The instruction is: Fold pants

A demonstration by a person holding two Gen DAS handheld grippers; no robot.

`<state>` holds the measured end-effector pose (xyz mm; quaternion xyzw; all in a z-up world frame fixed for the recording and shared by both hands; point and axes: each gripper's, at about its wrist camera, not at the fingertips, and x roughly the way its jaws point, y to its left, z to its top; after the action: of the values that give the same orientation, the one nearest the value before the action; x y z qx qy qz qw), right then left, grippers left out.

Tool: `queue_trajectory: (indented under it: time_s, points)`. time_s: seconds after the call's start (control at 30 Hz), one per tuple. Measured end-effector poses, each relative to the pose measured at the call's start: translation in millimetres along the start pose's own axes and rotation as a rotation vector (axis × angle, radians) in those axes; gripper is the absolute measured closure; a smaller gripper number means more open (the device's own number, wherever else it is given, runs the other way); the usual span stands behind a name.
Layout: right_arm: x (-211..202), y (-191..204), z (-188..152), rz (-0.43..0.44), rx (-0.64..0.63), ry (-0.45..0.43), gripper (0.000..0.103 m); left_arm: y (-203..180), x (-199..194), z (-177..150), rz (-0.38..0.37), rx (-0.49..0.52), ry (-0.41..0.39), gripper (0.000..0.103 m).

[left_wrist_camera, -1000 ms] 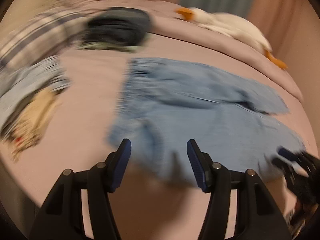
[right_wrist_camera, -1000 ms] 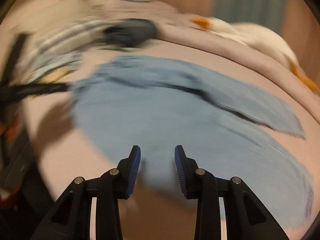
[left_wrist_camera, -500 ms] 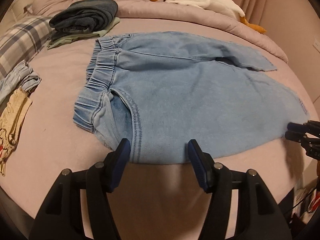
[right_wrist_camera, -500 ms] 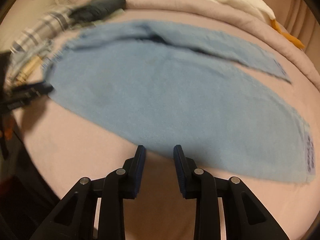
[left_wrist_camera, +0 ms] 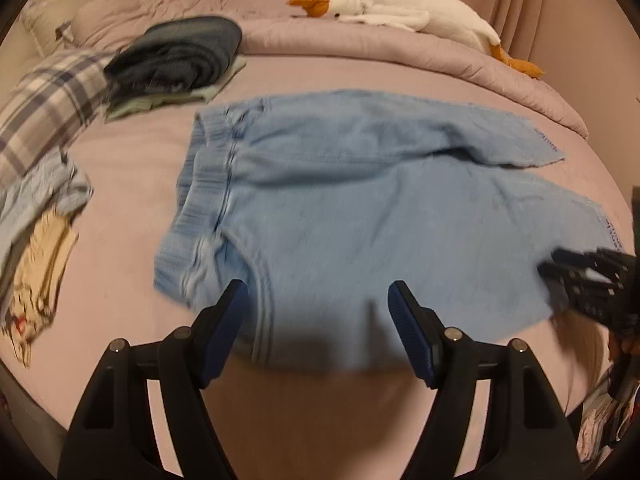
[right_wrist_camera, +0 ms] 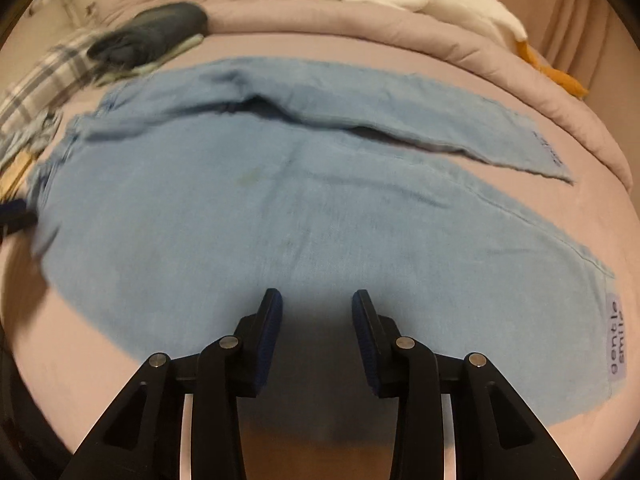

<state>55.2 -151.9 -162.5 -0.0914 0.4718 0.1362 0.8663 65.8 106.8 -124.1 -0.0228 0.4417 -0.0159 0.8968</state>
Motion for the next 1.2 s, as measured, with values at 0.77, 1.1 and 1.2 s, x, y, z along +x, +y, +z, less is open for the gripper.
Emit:
queue_trajectory:
  time_s: [0.77, 1.1, 1.2]
  points:
    - [-9.7, -23.3, -9.3, -0.009, 0.020, 0.075, 0.057, -18.8, 37.7, -18.6, 0.013, 0.062, 0.069, 0.023]
    - [-10.3, 13.1, 13.0, 0.160, -0.077, 0.006, 0.050, -17.8, 43.5, -4.2, -0.008, 0.073, 0.076, 0.020]
    - [3.2, 36.8, 6.7, 0.131, -0.181, 0.039, 0.049, -19.3, 46.3, -13.5, -0.013, 0.118, 0.053, 0.018]
